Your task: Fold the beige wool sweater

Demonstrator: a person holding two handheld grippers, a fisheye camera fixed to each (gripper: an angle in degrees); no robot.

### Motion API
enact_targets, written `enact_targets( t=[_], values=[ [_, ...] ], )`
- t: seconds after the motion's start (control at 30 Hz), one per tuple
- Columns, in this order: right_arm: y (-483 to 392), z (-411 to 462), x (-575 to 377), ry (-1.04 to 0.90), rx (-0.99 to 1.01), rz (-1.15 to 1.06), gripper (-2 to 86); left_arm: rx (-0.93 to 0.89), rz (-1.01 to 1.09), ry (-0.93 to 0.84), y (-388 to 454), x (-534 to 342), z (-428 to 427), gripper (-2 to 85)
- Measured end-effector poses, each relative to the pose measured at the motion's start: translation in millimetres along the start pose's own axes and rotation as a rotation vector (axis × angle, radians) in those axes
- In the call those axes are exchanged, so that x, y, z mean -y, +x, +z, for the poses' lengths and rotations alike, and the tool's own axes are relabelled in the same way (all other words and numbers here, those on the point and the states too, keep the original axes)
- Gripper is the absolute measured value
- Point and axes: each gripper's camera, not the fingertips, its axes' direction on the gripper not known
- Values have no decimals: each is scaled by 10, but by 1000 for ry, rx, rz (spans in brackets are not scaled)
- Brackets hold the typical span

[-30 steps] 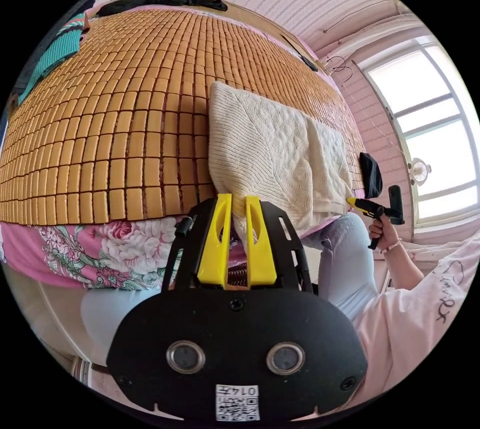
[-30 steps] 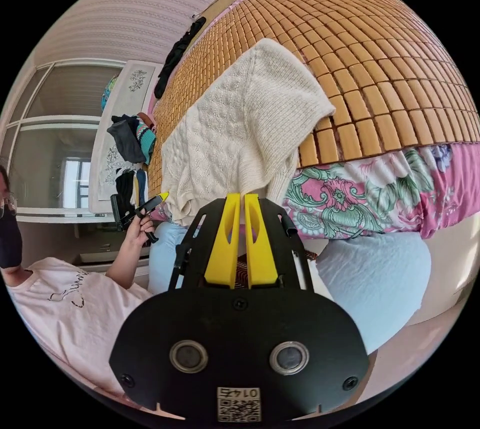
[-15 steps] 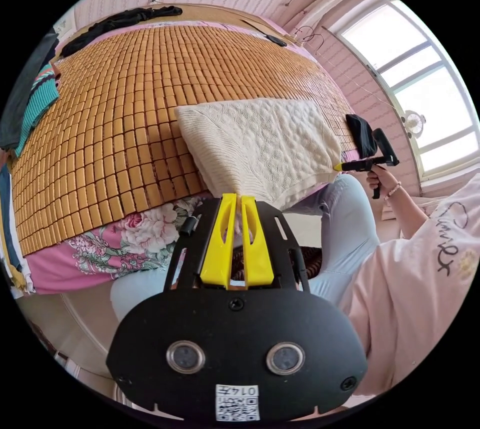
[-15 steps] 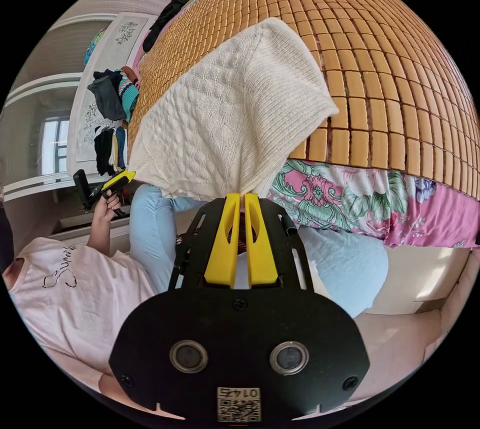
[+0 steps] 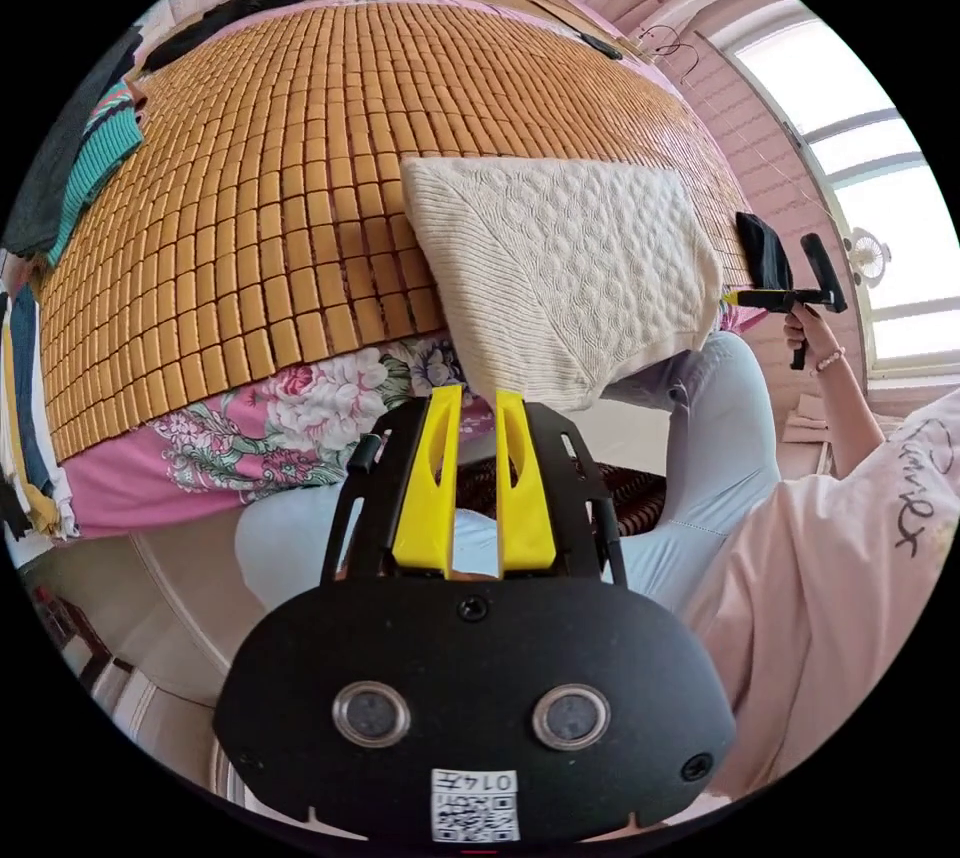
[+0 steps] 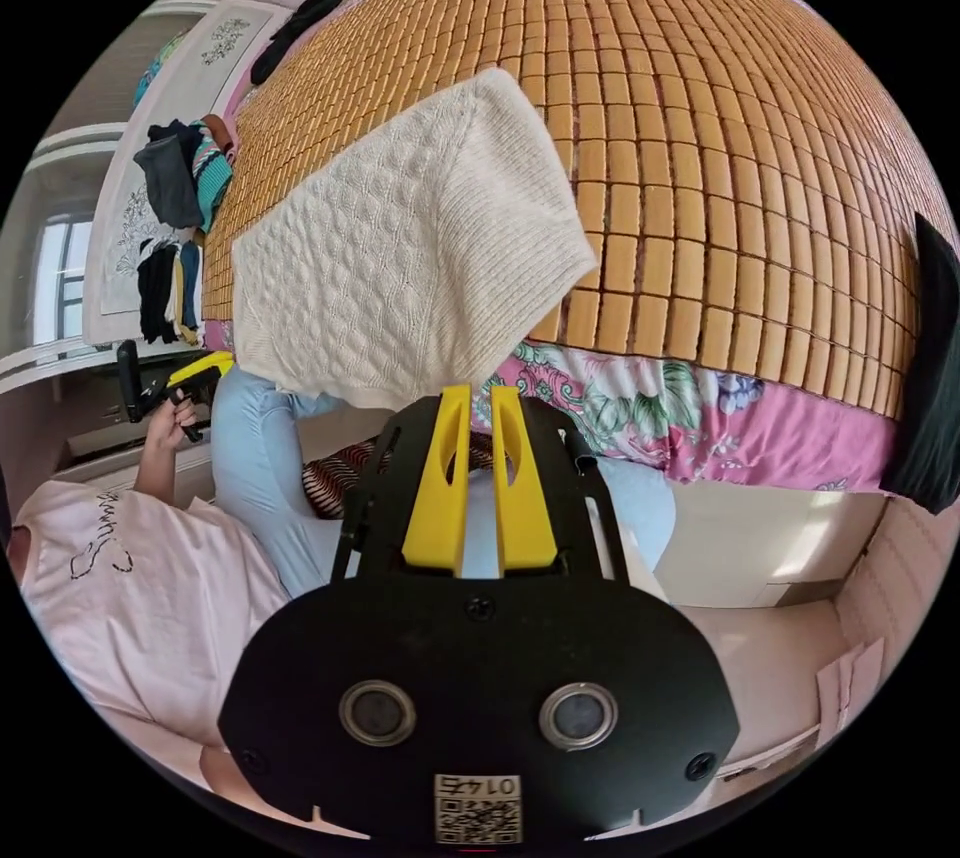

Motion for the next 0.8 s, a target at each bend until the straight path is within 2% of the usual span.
enact_targets(
  t=[0.07,0.13,0.23,0.3,0.37,0.47,0.7,0.8],
  values=[
    [-163,-138,107,118,6,-49,7,71,-15,98,-60,76,-133,64],
    [-476,-108,342,188,18,-136,2,46,-46,152,-145,246,-111,75],
    [-932,182,671,158,-39,-223,-1,-105,-142,197,-307,554,179,107],
    [-1181,364,815,153,-103,-256,-2,-314,-228,142,-385,702,524,111],
    [-1364,549,931,136,-156,-267,-2,-386,-223,95,-339,757,721,97],
    [-1560,736,1056,104,-224,-286,-3,-272,-174,92,-240,831,784,55],
    [-1836,740,1299,93,-185,-264,-6,101,75,112,146,1517,673,50],
    [-1994,778,1313,132,-223,-295,-6,145,100,81,275,1592,695,56]
  ],
)
